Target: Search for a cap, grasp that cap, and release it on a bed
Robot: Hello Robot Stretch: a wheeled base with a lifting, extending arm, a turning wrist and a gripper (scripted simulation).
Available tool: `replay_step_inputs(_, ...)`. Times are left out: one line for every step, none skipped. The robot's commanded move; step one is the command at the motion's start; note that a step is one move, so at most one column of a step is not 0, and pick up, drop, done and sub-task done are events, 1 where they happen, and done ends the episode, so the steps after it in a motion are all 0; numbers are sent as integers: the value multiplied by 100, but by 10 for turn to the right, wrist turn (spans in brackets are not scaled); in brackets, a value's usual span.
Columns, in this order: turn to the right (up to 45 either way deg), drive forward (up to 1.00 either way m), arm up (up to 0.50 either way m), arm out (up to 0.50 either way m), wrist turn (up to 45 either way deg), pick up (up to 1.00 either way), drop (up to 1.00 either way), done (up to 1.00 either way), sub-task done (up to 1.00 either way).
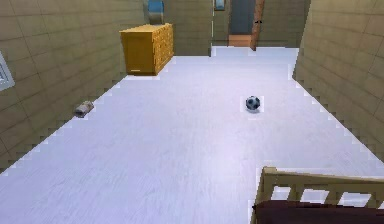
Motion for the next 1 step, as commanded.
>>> replay_step_inputs(0,0,0,0,0,0,0,100,0)
